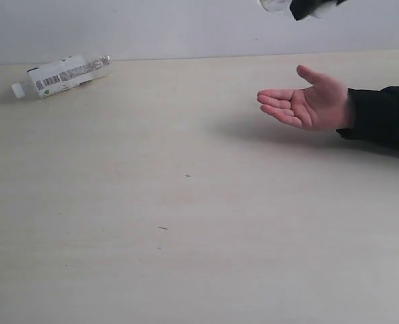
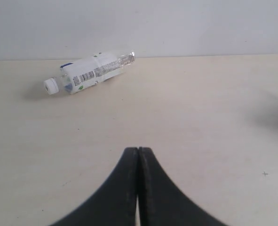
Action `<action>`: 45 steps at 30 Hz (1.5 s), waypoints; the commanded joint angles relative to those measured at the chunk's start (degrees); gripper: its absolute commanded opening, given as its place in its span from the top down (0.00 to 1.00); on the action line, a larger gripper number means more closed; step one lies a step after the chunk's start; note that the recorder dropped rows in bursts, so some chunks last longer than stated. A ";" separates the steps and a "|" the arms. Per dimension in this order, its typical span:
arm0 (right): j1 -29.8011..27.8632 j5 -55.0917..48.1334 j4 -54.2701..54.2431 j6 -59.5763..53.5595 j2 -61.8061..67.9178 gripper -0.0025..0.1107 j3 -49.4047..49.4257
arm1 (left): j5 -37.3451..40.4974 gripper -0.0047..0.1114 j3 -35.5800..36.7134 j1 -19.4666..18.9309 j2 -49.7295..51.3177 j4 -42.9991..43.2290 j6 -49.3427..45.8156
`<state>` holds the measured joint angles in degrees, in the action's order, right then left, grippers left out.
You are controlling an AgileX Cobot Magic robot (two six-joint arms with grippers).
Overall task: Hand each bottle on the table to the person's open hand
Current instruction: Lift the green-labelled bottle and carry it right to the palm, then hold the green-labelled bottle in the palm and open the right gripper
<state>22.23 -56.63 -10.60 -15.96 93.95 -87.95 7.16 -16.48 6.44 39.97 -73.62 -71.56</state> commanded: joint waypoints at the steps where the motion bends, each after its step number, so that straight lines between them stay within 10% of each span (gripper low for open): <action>1: -0.24 8.59 2.22 3.49 -9.98 0.98 14.45 | 0.14 0.96 0.25 -0.15 -0.25 -0.08 -0.28; 17: -0.24 44.88 -3.04 10.13 -14.72 0.98 48.20 | 0.14 0.96 0.25 -0.15 -0.25 -0.08 -0.28; 45: -0.24 52.77 -2.60 10.02 -2.91 0.98 48.66 | 0.14 0.96 0.25 -0.15 -0.25 -0.08 -0.28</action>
<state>22.23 -6.70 -13.60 -5.84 90.82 -39.59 7.16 -16.48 6.44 39.97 -73.62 -71.56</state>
